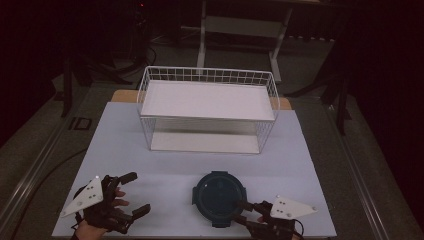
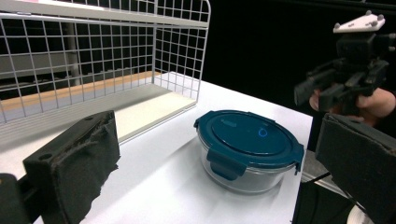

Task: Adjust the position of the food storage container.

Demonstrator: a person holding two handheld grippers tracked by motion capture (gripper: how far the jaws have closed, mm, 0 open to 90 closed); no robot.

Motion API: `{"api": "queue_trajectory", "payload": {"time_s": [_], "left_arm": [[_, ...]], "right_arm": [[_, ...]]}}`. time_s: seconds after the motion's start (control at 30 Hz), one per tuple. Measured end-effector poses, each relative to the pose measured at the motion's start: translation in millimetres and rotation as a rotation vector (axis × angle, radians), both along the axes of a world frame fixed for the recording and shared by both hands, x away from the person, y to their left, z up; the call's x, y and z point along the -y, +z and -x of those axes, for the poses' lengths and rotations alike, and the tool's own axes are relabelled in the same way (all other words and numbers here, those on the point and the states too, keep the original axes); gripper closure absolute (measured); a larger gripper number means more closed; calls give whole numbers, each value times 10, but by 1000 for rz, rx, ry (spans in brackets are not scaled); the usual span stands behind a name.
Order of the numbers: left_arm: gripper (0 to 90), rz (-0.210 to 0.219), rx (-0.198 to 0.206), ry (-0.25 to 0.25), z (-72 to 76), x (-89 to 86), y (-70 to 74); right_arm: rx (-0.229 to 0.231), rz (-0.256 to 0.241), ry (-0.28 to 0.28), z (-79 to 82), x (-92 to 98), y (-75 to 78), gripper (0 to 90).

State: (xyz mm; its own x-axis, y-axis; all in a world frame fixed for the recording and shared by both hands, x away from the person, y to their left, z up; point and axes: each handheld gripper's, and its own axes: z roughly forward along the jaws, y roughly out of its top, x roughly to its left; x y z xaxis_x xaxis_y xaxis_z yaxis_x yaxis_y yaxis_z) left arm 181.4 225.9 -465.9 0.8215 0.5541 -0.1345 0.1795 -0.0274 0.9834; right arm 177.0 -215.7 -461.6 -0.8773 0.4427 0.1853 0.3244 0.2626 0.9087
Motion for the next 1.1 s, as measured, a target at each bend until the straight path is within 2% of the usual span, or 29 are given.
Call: {"api": "queue_trajectory", "payload": {"time_s": [0.2,0.37,0.53,0.67,0.87,0.93,1.0,1.1], "left_arm": [[1,-1,-2,0,-3,1,-4],[1,-3,-4,0,-13,2,-12],[1,-2,-7,-4,-15,3,-16],[1,-1,-8,-5,-20,5,-18],[1,-7,-6,-8,-19,7,-21],[1,-8,-7,-7,-18,8,-24],[1,-10,-6,-8,-16,12,-22],[1,-9,-6,-10,-18,22,-23]], "right_arm": [[-31,50,67,21,-129,-104,751],[-73,68,122,24,-181,-177,886],[-112,102,158,19,-225,-255,898],[-122,143,178,18,-255,-308,899],[-116,222,149,-7,-252,-374,900],[-112,219,161,-19,-245,-380,900],[-92,226,157,-13,-251,-380,900],[-93,213,144,-50,-242,-385,900]]}}
